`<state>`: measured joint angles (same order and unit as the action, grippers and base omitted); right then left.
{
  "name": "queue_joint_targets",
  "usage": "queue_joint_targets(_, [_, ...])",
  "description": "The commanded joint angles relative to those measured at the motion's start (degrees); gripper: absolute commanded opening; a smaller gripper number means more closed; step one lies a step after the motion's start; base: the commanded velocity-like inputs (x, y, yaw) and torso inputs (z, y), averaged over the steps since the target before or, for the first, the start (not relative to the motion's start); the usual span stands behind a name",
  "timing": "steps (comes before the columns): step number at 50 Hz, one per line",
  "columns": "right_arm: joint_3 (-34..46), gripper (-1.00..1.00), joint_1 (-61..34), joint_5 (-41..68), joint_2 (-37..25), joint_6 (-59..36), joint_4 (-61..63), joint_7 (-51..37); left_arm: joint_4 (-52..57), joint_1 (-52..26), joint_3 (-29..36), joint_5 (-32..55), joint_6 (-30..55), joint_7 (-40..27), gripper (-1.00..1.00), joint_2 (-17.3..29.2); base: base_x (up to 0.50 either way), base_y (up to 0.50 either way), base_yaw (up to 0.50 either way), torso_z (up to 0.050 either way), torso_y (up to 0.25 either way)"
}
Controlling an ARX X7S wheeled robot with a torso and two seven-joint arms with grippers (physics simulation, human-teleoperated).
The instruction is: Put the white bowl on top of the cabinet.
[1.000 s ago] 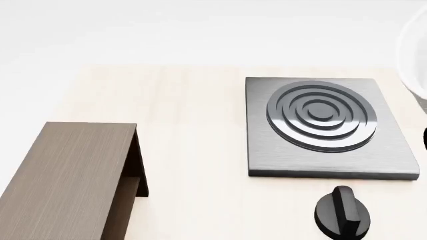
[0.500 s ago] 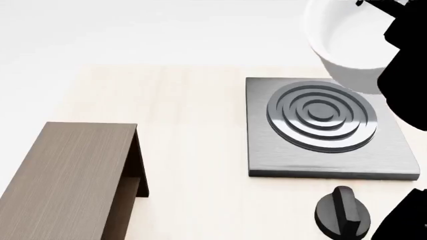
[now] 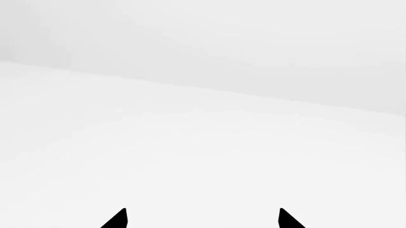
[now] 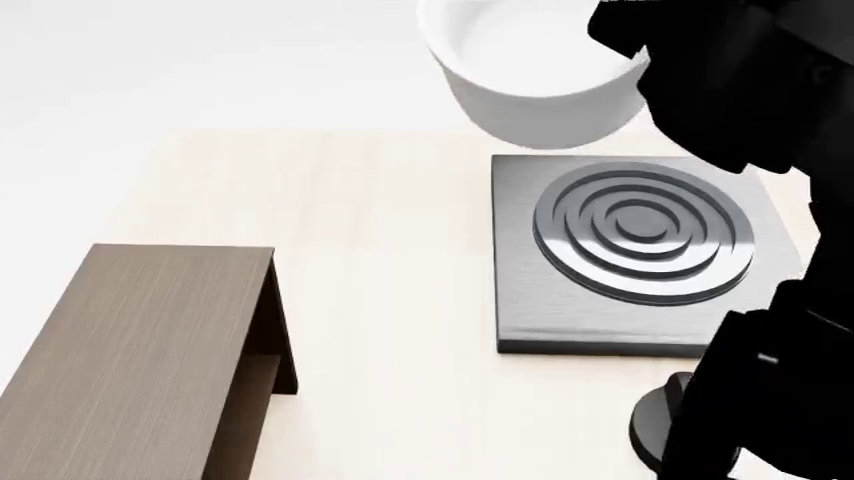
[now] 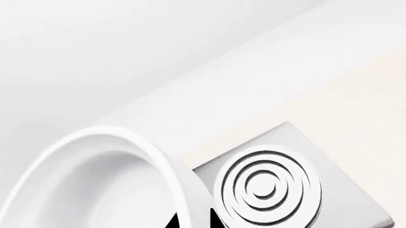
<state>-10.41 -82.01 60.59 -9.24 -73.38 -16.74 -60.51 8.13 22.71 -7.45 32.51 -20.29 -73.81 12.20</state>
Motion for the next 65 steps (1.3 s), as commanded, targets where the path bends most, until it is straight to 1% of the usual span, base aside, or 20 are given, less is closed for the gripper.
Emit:
queue_joint_targets(1, [0.8, -1.0, -2.4, -0.9, 4.0, 4.0, -5.6, 7.2, 0.2, 0.2, -1.0, -1.5, -0.5, 1.5, 1.0, -1.1, 0.0, 0.0, 0.0, 0.0, 0.0])
queue_joint_targets(6, [2.8, -1.0, -3.0, -0.6, 5.0, 4.2, -7.3, 10.1, 0.2, 0.3, -1.0, -1.5, -0.5, 1.5, 1.0, -1.1, 0.0, 0.0, 0.0, 0.0, 0.0])
queue_joint_targets(22, [4.9, -1.0, -3.2, 3.0, 8.2, 5.6, -8.8, 11.6, 0.1, 0.2, -1.0, -1.4, -0.7, 1.5, 1.0, -1.1, 0.0, 0.0, 0.0, 0.0, 0.001])
queue_joint_targets(25, [5.9, -1.0, -3.4, 5.1, 8.9, 6.2, -9.3, 11.6, 0.1, 0.1, -0.9, -1.5, -0.5, 1.5, 1.0, -1.0, 0.0, 0.0, 0.0, 0.003, 0.0])
queue_joint_targets(35, [11.9, -1.0, -2.9, 12.4, 8.7, 7.7, -9.3, 11.9, 0.0, 0.1, -1.0, -1.2, -0.7, 1.6, 1.0, -1.0, 0.0, 0.0, 0.0, 0.0, 0.001])
queue_joint_targets(43, [17.3, -1.0, -2.4, 15.3, 8.6, 8.8, -10.6, 15.3, -0.3, 0.3, -1.1, -0.9, -1.0, 1.8, 1.0, -1.1, 0.0, 0.0, 0.0, 0.0, 0.001])
queue_joint_targets(47, [18.2, -1.0, -2.1, 18.8, 8.8, 10.0, -11.2, 15.2, -0.2, 0.2, -1.0, -1.0, -0.9, 1.7, 1.0, -1.1, 0.0, 0.0, 0.0, 0.0, 0.0])
queue_joint_targets(56, [23.0, -1.0, -1.7, 22.5, 8.5, 9.9, -9.5, 17.1, -0.6, 0.2, -1.1, -0.8, -1.2, 1.9, 1.0, -1.1, 0.0, 0.0, 0.0, 0.001, 0.001])
queue_joint_targets(65, [27.4, -1.0, -1.2, 23.7, 8.3, 10.6, -9.4, 19.6, -0.6, 0.0, -1.0, -0.8, -1.1, 1.8, 1.0, -1.1, 0.0, 0.0, 0.0, 0.0, 0.001])
